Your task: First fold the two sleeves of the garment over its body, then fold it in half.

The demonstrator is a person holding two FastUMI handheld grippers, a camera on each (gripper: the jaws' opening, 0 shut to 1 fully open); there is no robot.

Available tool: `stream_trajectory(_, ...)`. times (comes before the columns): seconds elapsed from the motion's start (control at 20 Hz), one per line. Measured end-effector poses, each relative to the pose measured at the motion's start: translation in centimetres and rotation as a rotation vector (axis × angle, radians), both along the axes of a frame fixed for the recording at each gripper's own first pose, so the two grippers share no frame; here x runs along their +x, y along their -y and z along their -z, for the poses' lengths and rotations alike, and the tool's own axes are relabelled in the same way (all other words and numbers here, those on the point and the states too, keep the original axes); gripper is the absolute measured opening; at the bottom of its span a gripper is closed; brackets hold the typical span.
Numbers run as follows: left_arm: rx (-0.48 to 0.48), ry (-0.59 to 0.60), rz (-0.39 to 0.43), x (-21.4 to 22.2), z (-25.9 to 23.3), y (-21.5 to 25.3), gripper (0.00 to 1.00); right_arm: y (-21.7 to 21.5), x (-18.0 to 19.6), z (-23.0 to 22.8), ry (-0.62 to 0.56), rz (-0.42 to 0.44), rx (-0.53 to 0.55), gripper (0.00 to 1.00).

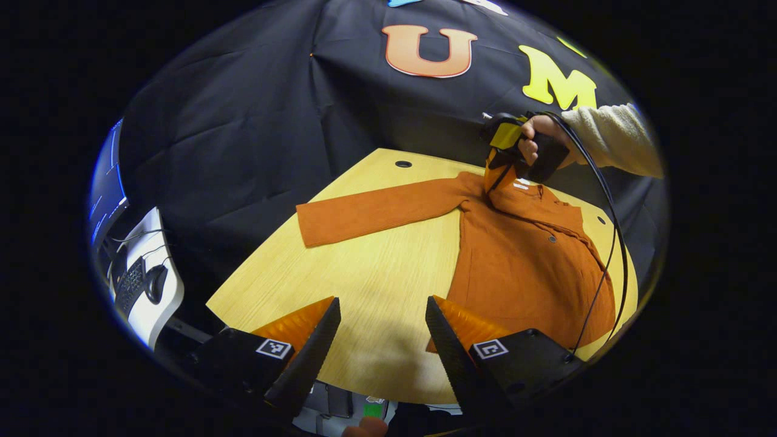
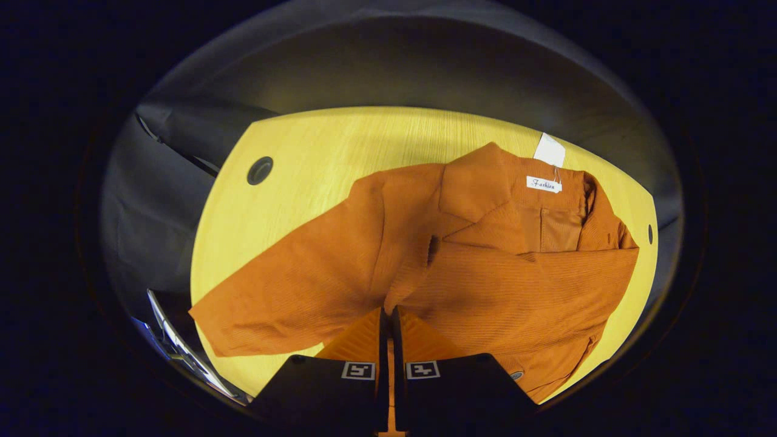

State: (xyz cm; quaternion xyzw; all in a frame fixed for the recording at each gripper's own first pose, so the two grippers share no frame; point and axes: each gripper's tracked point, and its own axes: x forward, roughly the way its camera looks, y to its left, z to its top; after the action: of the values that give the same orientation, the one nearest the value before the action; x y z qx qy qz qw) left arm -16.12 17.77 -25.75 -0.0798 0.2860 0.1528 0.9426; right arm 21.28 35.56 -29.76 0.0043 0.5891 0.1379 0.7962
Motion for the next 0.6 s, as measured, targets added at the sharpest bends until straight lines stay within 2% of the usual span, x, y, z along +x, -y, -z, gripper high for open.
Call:
stream_trajectory(0.1, 0.009, -0.002, -0.024, -0.4, 0.0, -0.8, 0.93, -0.5, -0.1, 0.2, -0.024, 0.024, 0.028, 0.08)
stream_trajectory(0.2, 0.011, -0.011, -0.041, -0.7, 0.2, -1.2, 0.93, -1.3, 0.1, -0.1, -0.040, 0.043, 0.095, 0.07)
stream_trajectory(0.25, 0.012, -0.016, -0.046, -0.9, 0.3, -1.3, 0.93, -1.5, -0.1, -0.5, -0.046, 0.050, 0.121, 0.10)
stream_trajectory(0.3, 0.012, -0.018, -0.050, -0.9, 0.2, -1.3, 0.93, -1.2, -0.1, -1.0, -0.045, 0.047, 0.130, 0.21)
stream_trajectory(0.35, 0.017, -0.018, -0.050, -0.8, 0.1, -1.3, 0.93, -0.6, -0.1, -1.2, -0.041, 0.038, 0.118, 0.27)
stream_trajectory(0.45, 0.032, -0.018, -0.049, -0.5, -0.1, -1.4, 0.93, 0.7, -1.2, -2.3, -0.065, 0.017, 0.129, 0.34)
stream_trajectory(0.55, 0.055, -0.019, -0.060, 0.1, -0.4, -1.9, 0.94, 2.5, -2.9, -3.8, -0.103, -0.002, 0.177, 0.72)
stream_trajectory(0.6, 0.068, -0.022, -0.064, 0.4, -0.6, -2.2, 0.98, 4.0, -3.6, -4.3, -0.105, 0.000, 0.188, 0.84)
